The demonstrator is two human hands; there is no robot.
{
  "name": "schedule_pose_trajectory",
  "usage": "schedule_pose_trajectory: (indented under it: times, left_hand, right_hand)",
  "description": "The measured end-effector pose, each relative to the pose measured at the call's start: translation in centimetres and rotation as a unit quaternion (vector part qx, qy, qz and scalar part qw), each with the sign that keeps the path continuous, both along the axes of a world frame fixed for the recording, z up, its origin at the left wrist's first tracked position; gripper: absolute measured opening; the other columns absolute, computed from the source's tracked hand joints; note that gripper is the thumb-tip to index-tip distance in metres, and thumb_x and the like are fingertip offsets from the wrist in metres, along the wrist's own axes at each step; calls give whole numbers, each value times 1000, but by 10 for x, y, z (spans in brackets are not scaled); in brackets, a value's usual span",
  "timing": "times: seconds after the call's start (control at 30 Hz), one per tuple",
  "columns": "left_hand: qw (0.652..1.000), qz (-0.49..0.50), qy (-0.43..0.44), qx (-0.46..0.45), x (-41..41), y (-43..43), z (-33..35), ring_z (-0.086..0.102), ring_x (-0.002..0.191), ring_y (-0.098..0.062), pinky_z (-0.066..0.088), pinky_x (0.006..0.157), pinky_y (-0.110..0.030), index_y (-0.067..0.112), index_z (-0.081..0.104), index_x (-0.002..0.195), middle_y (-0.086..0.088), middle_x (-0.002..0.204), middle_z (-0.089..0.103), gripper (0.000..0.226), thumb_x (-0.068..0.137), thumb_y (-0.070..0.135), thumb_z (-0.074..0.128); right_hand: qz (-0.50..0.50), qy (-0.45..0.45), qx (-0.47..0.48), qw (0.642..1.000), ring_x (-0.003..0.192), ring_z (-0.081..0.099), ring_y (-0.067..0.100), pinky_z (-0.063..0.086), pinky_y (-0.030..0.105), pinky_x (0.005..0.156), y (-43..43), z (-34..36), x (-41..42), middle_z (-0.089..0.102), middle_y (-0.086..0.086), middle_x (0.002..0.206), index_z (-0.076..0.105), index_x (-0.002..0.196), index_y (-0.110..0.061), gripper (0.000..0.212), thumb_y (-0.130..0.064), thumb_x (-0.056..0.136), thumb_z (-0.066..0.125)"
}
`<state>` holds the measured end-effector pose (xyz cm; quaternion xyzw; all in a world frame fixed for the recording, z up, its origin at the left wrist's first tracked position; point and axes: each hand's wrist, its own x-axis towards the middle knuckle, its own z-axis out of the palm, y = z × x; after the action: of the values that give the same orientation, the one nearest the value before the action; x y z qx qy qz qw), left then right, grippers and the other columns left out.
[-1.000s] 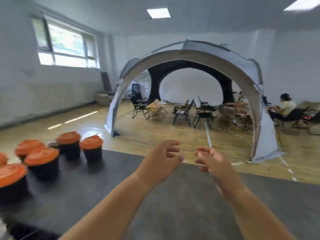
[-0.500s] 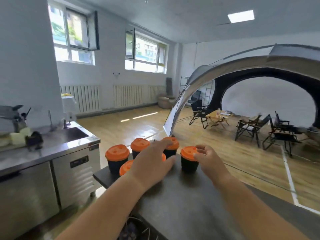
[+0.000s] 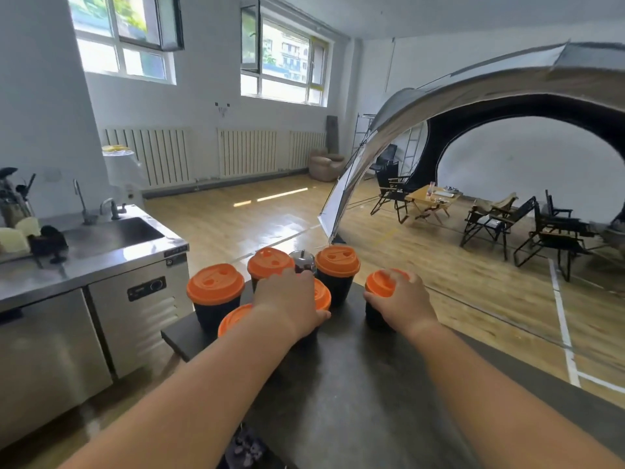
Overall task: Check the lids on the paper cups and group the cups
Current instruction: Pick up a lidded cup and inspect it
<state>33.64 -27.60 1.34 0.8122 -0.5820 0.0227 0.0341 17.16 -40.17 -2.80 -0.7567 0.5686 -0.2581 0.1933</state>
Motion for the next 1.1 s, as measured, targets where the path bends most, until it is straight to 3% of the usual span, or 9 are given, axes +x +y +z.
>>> schedule_pose_trajectory:
  times: [0.2, 0.43, 0.77, 1.1]
  left_hand:
    - [992, -79, 75, -62, -43, -2, 16, 54, 116, -25, 50, 91, -39, 27, 45, 133, -3, 136, 49, 71, 77, 70, 56]
    - [966, -193, 168, -29, -156, -13, 22, 53, 116, -24, 47, 96, -42, 31, 43, 136, 0, 132, 48, 72, 76, 65, 63]
    - [928, -314, 198, 19, -325, -4, 4, 52, 118, -22, 47, 95, -37, 31, 42, 136, 4, 137, 45, 70, 77, 62, 65]
    - [922, -347, 170, 15, -378, 1, -11, 50, 122, -21, 45, 99, -38, 34, 38, 136, 7, 140, 43, 70, 78, 63, 63]
  right_hand:
    - [8, -31, 0, 999, 133, 40, 26, 33, 34, 110, 17, 15, -54, 37, 6, 147, 50, 139, -28, 68, -43, 78, 77]
    - [-65, -23, 10, 998, 127, 44, 24, 39, 37, 100, 67, 44, -203, 39, 5, 144, 37, 146, -29, 80, -43, 78, 77]
    - [-176, -28, 26, 984, 132, 41, 20, 38, 37, 107, 157, 30, -394, 38, 0, 149, 33, 147, -31, 87, -46, 75, 80]
    - [-216, -18, 6, 976, 132, 37, 16, 34, 32, 109, 181, 3, -452, 39, -4, 144, 33, 146, -34, 95, -55, 67, 81]
